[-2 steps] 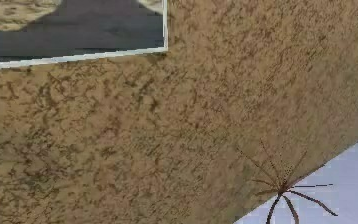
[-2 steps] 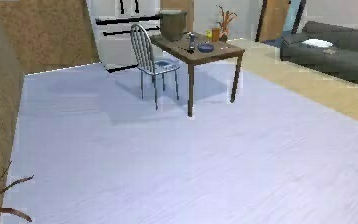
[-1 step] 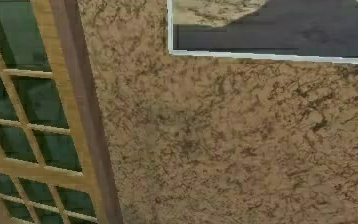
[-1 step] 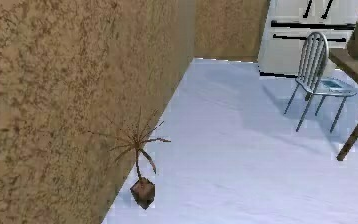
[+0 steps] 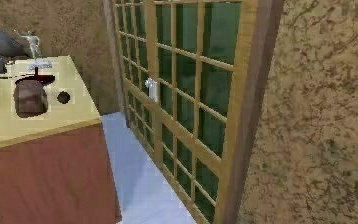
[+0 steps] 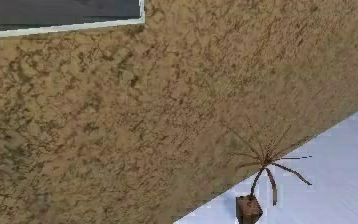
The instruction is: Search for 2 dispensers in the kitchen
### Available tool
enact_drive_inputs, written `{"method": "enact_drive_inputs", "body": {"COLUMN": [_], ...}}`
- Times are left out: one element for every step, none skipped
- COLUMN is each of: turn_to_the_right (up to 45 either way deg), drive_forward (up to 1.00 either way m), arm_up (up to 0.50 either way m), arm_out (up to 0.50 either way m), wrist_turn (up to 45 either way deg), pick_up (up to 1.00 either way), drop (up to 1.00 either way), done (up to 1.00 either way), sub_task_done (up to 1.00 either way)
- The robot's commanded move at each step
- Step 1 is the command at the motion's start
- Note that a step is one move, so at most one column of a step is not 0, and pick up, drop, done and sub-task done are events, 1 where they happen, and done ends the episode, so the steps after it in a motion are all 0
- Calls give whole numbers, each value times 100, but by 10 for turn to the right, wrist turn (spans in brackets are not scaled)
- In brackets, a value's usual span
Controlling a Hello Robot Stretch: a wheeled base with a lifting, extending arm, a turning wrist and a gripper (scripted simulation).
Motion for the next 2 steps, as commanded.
{"method": "enact_drive_inputs", "body": {"turn_to_the_right": [-450,-330], "drive_forward": [0,0], "arm_up": [0,0], "arm_out": [0,0], "wrist_turn": [0,0], "pick_up": [0,0], "drop": [0,0], "done": [0,0], "sub_task_done": [0,0]}}
